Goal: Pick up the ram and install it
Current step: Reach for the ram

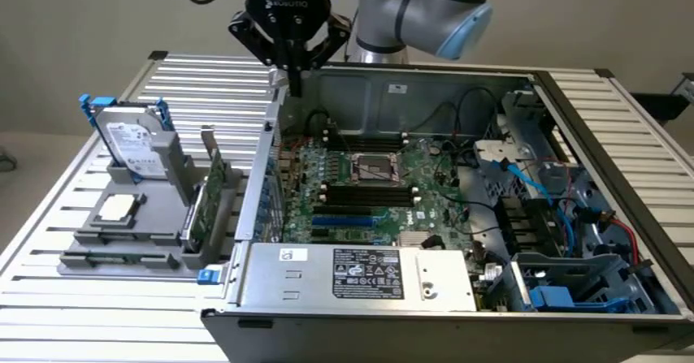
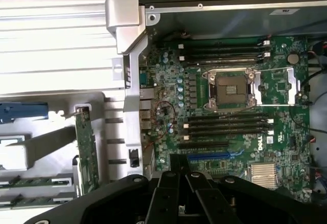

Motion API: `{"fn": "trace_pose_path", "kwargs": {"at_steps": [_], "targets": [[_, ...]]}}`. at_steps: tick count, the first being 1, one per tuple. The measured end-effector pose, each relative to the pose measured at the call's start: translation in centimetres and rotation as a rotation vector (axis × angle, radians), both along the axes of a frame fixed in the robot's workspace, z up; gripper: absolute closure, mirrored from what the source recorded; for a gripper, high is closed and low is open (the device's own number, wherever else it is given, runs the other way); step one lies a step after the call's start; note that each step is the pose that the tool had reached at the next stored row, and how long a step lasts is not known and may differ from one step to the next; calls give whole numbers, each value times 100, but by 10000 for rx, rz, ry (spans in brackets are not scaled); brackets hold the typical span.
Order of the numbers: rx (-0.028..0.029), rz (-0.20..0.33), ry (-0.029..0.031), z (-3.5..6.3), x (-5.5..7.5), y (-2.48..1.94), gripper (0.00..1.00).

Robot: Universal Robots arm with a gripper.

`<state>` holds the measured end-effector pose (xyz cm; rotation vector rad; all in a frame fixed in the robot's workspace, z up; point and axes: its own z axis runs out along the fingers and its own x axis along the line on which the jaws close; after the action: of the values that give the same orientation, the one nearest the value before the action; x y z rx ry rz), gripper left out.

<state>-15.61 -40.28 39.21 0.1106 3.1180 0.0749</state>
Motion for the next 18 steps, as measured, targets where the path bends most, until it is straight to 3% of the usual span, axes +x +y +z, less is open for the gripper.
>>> {"fn": "trace_pose_path", "kwargs": {"at_steps": [18], "targets": [[-18,0,0,-168,-818,-66,89]]}}
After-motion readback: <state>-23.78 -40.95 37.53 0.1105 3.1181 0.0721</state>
